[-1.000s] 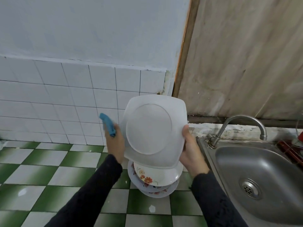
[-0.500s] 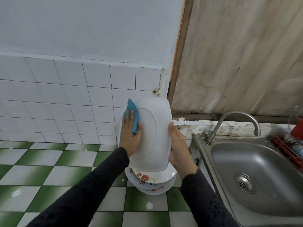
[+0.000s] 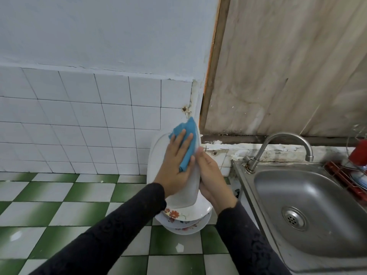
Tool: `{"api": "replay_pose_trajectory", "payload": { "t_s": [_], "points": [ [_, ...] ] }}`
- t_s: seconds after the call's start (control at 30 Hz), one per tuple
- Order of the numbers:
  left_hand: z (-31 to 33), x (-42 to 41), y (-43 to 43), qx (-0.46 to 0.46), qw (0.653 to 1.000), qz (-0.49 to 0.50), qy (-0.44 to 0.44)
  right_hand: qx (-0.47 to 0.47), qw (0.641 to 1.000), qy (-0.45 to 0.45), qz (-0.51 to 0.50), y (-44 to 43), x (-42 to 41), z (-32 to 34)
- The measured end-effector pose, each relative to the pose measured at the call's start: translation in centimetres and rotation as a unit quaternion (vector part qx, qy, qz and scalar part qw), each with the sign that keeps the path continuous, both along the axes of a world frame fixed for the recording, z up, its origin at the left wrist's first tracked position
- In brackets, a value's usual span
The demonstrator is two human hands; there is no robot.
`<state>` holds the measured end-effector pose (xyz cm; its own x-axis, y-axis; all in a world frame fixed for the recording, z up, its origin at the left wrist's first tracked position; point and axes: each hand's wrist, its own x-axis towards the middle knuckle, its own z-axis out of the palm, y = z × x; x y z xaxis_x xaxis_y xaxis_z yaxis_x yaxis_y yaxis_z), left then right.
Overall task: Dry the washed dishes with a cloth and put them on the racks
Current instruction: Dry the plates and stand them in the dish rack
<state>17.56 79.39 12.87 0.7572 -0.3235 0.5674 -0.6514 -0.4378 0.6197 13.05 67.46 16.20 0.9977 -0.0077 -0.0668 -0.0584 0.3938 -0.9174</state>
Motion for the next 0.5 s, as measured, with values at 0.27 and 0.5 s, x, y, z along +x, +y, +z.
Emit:
{"api": "replay_pose_trajectory", "payload": {
  "t_s": [0.27, 0.5],
  "points": [
    [1.4, 0.5, -0.5, 0.024, 1.000, -0.013, 0.006, 0.207, 0.977, 0.056, 0.016, -0.2, 1.0, 0.6],
    [-5.3, -3.1, 1.4, 0.129, 0.988, -0.001, -0.083, 0.230, 0.963, 0.120, -0.077, -1.3, 1.7, 0.6]
  ]
}}
